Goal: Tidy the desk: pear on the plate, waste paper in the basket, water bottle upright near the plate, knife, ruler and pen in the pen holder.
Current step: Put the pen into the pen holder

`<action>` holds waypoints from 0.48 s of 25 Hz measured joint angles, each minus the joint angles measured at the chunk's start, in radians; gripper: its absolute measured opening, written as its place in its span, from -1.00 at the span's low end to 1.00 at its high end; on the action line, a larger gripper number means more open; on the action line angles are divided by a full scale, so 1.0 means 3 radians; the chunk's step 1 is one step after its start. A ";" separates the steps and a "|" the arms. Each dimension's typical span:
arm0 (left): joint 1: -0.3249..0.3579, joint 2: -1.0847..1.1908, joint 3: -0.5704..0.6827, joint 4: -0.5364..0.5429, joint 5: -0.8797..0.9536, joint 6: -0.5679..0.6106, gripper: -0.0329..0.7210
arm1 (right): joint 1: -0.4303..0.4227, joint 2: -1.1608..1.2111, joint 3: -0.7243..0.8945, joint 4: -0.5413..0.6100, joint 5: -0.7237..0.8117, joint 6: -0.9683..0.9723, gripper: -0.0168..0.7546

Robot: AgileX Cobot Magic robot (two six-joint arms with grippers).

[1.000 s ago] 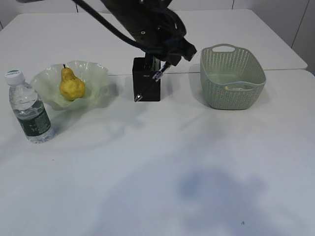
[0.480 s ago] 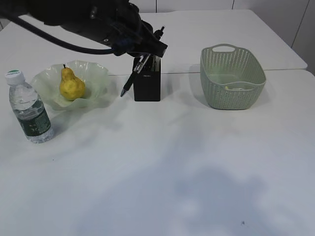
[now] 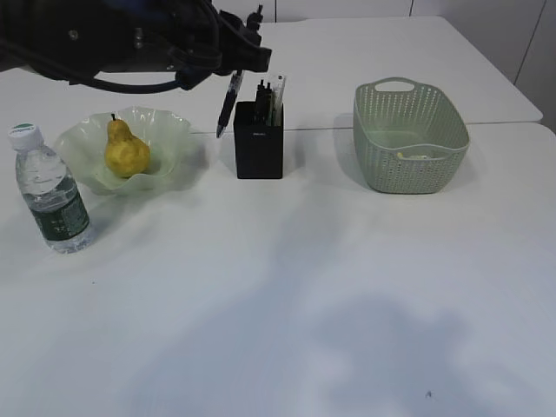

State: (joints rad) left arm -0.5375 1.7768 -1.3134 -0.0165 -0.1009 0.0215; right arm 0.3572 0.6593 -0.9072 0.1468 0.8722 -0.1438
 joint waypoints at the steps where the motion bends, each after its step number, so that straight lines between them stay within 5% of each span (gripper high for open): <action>1: 0.0013 0.0000 0.0000 -0.0041 -0.0084 0.0000 -0.70 | 0.0000 0.0000 0.0000 0.0002 0.0000 0.0000 -0.18; 12: 0.0065 0.0128 0.0000 -0.0178 -0.0891 0.0000 -0.70 | 0.0000 0.0000 0.0000 0.0028 0.0013 0.0000 -0.18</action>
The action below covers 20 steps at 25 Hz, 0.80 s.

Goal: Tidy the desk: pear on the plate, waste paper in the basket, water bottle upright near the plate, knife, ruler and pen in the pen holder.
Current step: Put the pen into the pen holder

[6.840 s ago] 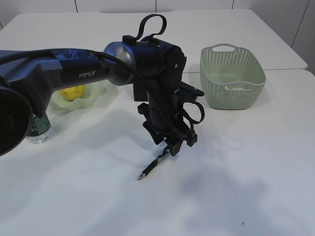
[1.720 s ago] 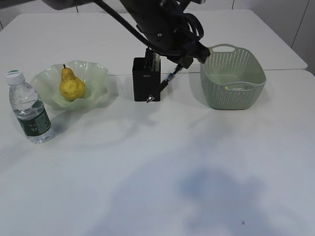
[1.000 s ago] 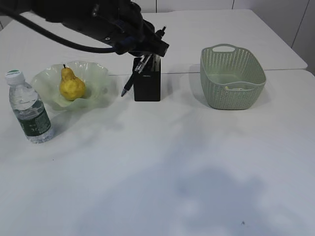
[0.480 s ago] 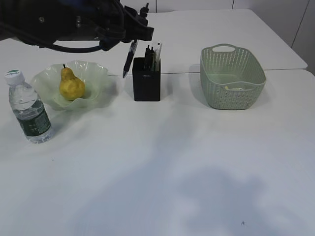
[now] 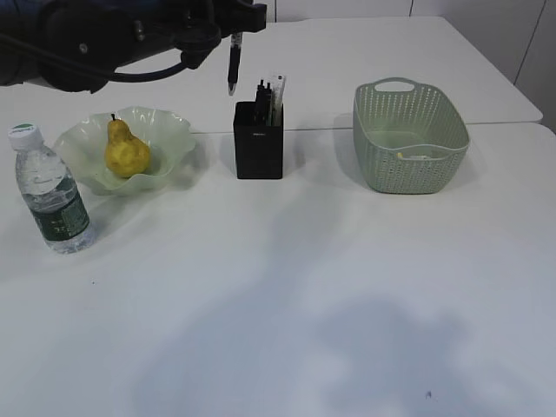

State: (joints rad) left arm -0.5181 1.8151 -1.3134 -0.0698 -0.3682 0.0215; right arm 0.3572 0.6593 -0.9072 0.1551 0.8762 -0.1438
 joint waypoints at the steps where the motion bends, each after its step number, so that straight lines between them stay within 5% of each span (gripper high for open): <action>1: 0.0000 0.0002 0.0000 0.0000 -0.0003 0.0000 -0.70 | 0.0000 0.0000 0.0000 0.0000 0.0000 0.0000 -0.18; 20: 0.0000 0.0359 0.0005 -0.0011 -0.0678 0.0000 -0.70 | 0.0000 0.0000 0.0000 0.0000 0.0014 -0.0086 -0.18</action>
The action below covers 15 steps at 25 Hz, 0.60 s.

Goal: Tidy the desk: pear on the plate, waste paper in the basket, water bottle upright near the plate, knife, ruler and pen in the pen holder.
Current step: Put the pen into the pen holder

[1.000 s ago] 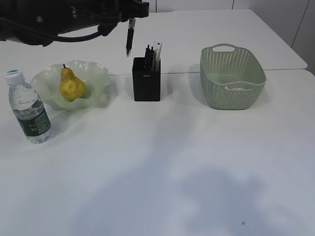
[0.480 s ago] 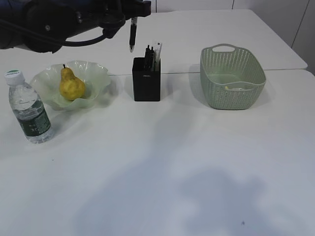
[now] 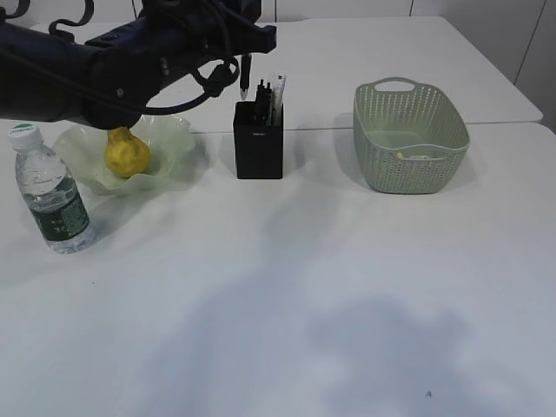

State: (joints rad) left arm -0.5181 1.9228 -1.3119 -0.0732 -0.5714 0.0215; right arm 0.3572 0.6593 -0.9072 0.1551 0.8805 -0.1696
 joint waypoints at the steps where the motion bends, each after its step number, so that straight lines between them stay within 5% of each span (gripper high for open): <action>1: 0.0000 0.0007 0.0000 0.0000 -0.0053 0.0000 -0.70 | 0.0000 0.0000 0.0000 0.0000 0.0000 -0.0011 -0.18; 15: 0.0000 0.0041 0.0000 0.0000 -0.0201 0.0000 -0.70 | 0.0000 0.0000 0.0000 0.0000 0.0000 -0.0068 -0.18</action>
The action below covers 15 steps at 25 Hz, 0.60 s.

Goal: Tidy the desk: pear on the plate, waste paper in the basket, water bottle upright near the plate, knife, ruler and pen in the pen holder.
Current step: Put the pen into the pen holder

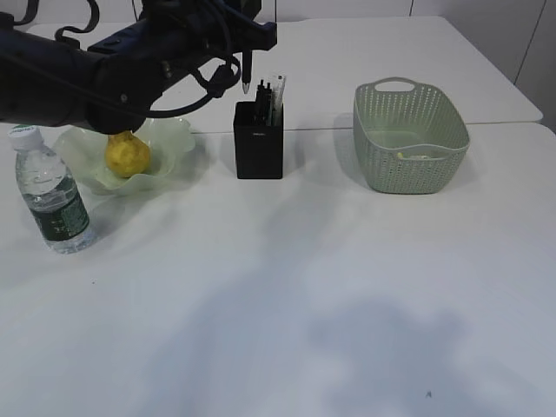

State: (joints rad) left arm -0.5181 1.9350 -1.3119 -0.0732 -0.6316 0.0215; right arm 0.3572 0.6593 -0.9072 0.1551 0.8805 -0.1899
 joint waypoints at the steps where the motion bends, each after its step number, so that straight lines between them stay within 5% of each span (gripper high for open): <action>1: 0.0000 0.0000 0.0000 0.0000 0.0000 0.0000 -0.70 | 0.0000 0.0000 0.0000 0.0000 0.0000 0.0000 -0.18; 15: 0.0007 0.0061 0.0000 0.0000 -0.0116 0.0000 -0.70 | 0.0000 0.0000 0.0000 -0.0006 0.0006 -0.0008 -0.18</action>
State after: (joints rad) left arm -0.5160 1.9532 -1.3119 -0.0732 -0.6663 0.0215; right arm 0.3572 0.6593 -0.9072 0.1533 0.8823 -0.1924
